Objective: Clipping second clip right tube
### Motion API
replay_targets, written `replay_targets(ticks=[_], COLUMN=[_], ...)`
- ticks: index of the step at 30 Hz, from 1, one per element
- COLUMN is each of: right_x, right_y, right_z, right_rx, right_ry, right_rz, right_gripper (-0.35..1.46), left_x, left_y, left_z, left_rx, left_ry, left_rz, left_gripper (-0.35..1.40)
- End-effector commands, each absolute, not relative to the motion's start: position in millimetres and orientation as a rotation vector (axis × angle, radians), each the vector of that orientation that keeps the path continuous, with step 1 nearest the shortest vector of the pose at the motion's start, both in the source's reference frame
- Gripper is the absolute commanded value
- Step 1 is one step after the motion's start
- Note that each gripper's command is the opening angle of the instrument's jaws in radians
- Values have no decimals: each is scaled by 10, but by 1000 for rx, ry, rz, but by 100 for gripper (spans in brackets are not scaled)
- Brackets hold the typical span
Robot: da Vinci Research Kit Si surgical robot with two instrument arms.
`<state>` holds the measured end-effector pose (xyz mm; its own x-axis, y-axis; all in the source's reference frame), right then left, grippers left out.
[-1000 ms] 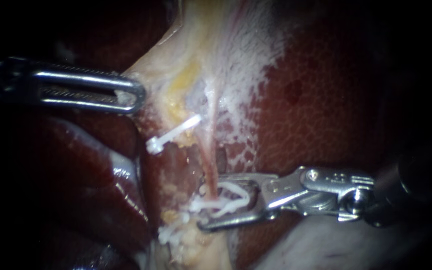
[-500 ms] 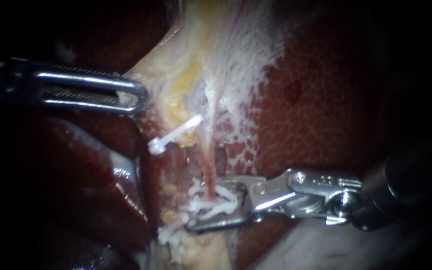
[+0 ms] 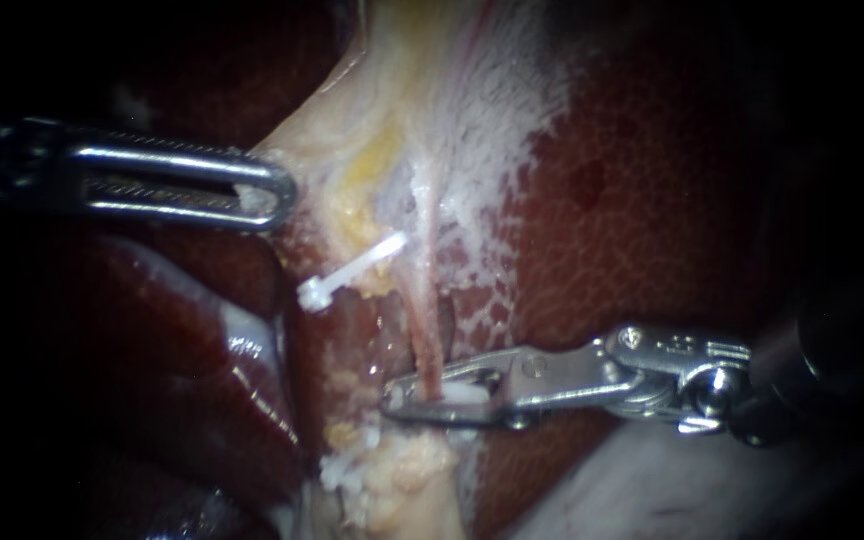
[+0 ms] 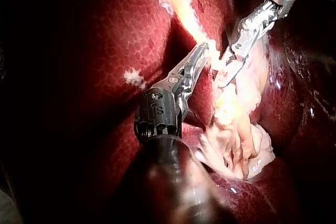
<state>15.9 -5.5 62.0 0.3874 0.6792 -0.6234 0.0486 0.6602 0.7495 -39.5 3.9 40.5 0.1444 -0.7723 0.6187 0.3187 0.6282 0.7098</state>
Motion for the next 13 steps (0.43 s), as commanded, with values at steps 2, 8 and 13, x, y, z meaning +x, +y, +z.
replay_targets(ticks=[2,8,13], right_x=[160,160,160], right_y=[-56,-57,-57], right_z=[621,622,621], right_rx=[776,775,775], right_ry=[1118,1118,1118], right_rz=[456,455,455], right_gripper=[-35,-35,-35], left_x=[-395,-395,-396], left_y=[38,38,39], left_z=[405,406,406], left_rx=[467,466,466], left_ry=[-1181,-1181,-1181], left_rz=[-829,-829,-829], left_gripper=[-35,-35,-35])
